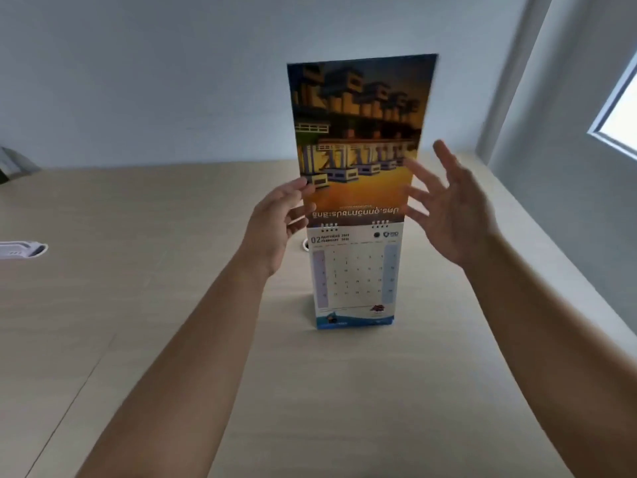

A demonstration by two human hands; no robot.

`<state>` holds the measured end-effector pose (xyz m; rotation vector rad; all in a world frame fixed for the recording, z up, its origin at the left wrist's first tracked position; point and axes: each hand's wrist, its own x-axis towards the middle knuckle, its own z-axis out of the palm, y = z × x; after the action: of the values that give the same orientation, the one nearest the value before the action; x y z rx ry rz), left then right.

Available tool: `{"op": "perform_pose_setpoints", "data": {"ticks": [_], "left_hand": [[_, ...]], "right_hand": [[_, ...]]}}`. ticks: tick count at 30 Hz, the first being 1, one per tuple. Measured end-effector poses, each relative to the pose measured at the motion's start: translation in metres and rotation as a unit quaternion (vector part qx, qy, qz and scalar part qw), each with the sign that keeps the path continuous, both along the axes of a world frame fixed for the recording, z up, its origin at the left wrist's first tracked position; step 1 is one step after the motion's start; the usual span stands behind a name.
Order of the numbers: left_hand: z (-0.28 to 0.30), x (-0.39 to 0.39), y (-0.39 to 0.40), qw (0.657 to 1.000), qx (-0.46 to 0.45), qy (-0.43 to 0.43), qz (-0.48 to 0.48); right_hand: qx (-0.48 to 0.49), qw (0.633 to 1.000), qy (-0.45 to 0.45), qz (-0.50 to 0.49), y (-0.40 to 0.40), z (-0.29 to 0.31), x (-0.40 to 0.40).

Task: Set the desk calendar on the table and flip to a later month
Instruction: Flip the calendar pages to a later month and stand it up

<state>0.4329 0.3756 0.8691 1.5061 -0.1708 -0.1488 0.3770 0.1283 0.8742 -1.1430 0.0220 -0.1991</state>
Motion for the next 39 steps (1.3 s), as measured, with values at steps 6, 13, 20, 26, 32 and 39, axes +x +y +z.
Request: {"op": "perform_pose_setpoints", "data": {"ticks": [6, 13, 20, 26, 32, 39], "left_hand": [[-0.067, 0.01, -0.014, 0.97, 0.228, 0.066, 0.047], [-0.119, -0.025, -0.019, 0.953, 0.263, 0.132, -0.069], [-0.162, -0.021, -0.021, 0.956, 0.258, 0.131, -0.054], [-0.142, -0.042, -0.023, 0.965, 0.239, 0.096, -0.044], [-0.128, -0.049, -0.015, 0.953, 0.285, 0.085, 0.057], [-0.048, -0.032, 0.008, 0.995, 0.017, 0.09, 0.037]], "right_hand": [[-0.235, 0.948, 0.212, -0.048, 0.009, -0.065, 0.023], [-0.249, 0.928, 0.271, 0.06, 0.029, -0.134, -0.015], [-0.256, 0.923, 0.286, 0.029, 0.04, -0.138, -0.021], [-0.251, 0.927, 0.279, 0.018, 0.036, -0.152, -0.021], [-0.23, 0.931, 0.282, -0.011, 0.035, -0.153, -0.026], [0.075, 0.978, 0.19, -0.051, 0.003, -0.067, -0.041]]}}
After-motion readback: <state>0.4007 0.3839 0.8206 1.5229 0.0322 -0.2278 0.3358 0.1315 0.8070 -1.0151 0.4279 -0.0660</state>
